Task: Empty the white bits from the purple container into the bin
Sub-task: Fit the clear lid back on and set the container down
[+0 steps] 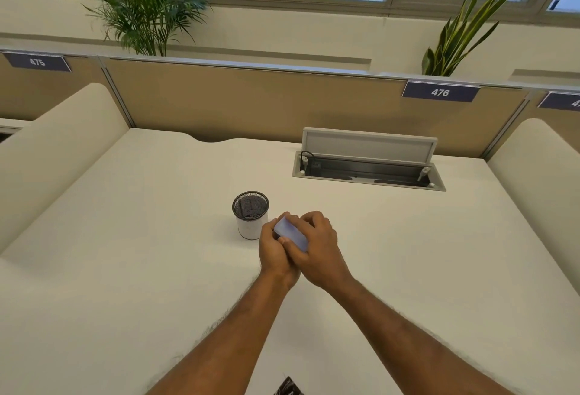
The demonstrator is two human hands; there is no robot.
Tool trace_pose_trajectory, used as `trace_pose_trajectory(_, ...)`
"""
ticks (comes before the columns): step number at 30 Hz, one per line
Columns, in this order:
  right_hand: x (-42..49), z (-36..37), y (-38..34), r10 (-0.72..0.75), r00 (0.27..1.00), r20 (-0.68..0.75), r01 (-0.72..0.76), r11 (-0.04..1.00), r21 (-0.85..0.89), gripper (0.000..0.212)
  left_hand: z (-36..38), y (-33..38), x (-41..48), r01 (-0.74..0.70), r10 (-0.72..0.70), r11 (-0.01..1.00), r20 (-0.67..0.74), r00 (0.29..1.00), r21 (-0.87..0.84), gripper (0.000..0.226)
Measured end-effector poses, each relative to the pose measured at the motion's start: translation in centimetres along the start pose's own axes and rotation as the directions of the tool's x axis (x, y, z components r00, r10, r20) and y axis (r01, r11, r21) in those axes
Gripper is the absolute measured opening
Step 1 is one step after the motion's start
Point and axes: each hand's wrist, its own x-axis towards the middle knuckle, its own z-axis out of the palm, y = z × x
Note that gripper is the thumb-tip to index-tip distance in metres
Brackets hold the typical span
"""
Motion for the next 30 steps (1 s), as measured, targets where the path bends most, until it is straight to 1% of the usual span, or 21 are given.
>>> trace_pose_trajectory(3,-0.2,-0.2,0.3,-0.018,1.0,0.023,0.018,1.0,0.01,0.045,0.0,0.1,0.0,-0.005,0.005,0.999,0.004,1.0,-0.047,0.038)
trace_pose_trajectory(6,-0.6,-0.2,0.4,-0.03,1.0,0.005,0.03,0.996,0.087,0.043,0.1,0.2,-0.1,-0.014,0.014,0.998,-0.005,1.0,-0.067,0.038)
trace_pose_trajectory(8,-0.9,-0.1,0.6,-0.036,0.999,-0.007,0.037,0.99,0.136,0.047,0.3,0.3,-0.2,-0.007,0.007,0.999,-0.005,1.0,-0.05,0.038)
trace_pose_trajectory(11,-1.1,-0.2,1.2,-0.085,0.996,0.016,0.082,0.987,0.137,0.054,0.4,0.4,-0.2,-0.007,0.006,1.0,-0.016,1.0,-0.025,0.037)
trace_pose_trajectory(13,-1.3,-0.3,1.7,-0.135,0.991,0.024,0.132,0.986,0.098,0.052,0.3,0.5,0.0,-0.009,0.009,1.0,-0.018,1.0,-0.011,0.033)
trace_pose_trajectory(16,-1.8,-0.5,2.1,-0.217,0.976,-0.007,0.217,0.976,0.023,0.053,0.3,0.8,0.1,-0.024,0.024,1.0,-0.028,0.999,-0.001,0.029)
trace_pose_trajectory(20,-2.5,-0.5,2.5,-0.378,0.922,-0.083,0.363,0.92,-0.149,0.039,0.5,1.1,0.3,-0.029,0.029,1.0,-0.056,0.998,-0.001,0.028)
trace_pose_trajectory(23,-2.8,-0.5,2.5,-0.466,0.875,-0.135,0.423,0.869,-0.257,0.036,0.5,1.2,0.2,-0.008,0.009,1.0,-0.088,0.996,0.008,0.03)
trace_pose_trajectory(25,-2.7,-0.3,2.6,-0.513,0.848,-0.132,0.452,0.83,-0.327,0.033,0.5,1.1,0.1,-0.002,0.002,1.0,-0.099,0.995,0.002,0.031)
trace_pose_trajectory(28,-2.5,-0.1,2.7,-0.534,0.839,-0.101,0.469,0.805,-0.363,0.032,0.4,1.1,0.1,-0.005,0.0,0.998,-0.082,0.997,-0.063,0.031)
trace_pose_trajectory(30,-2.3,-0.1,2.8,-0.552,0.826,-0.114,0.479,0.795,-0.373,0.029,0.8,1.1,0.1,-0.019,0.014,0.996,-0.059,0.998,-0.085,0.031)
